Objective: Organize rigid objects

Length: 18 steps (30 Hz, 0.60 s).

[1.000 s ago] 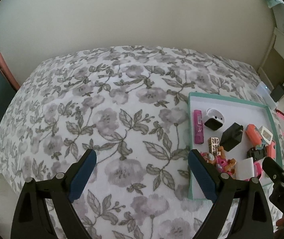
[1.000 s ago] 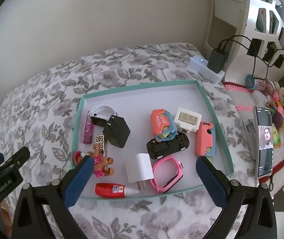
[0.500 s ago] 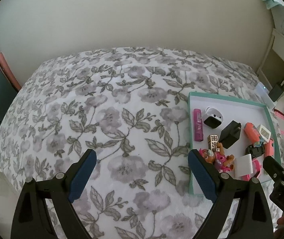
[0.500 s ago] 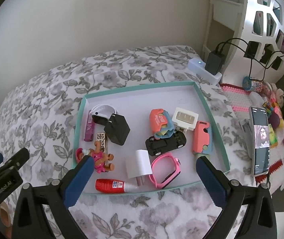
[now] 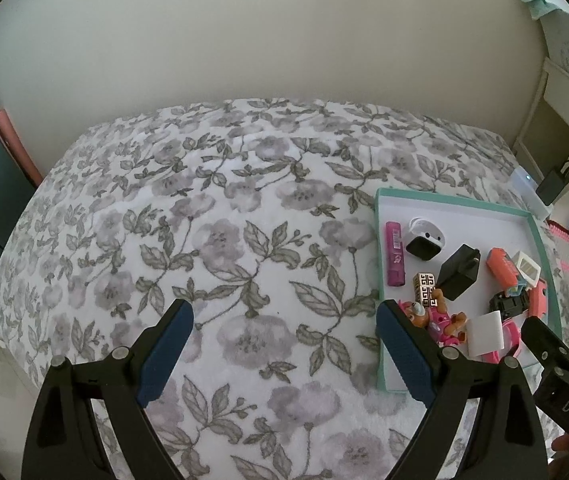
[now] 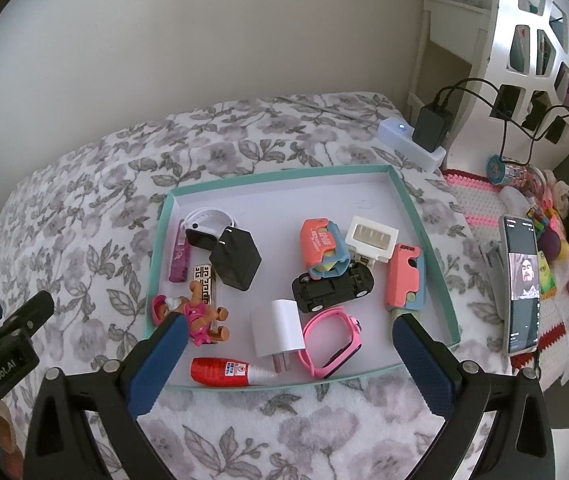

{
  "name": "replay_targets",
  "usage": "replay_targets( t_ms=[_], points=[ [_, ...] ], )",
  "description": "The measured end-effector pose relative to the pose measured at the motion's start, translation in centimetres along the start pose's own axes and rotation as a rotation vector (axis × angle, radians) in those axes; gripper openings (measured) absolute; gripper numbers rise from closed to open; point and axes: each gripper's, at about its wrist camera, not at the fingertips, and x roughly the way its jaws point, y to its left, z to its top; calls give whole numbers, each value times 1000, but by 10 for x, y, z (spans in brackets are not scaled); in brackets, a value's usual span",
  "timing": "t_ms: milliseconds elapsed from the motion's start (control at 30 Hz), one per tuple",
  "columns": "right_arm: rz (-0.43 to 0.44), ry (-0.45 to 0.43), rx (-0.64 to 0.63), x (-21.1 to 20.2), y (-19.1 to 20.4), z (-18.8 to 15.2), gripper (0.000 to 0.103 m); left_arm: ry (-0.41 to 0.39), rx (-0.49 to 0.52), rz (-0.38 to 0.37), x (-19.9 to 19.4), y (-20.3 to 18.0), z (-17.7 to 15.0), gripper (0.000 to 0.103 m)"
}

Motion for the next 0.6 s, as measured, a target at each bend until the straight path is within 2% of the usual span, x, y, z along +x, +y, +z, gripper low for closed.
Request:
replay_targets(
  t_ms=[600],
  points=[
    [-5,13,-22,4,1,-2,103,8,-8,15,-2,0,0,93]
  ],
)
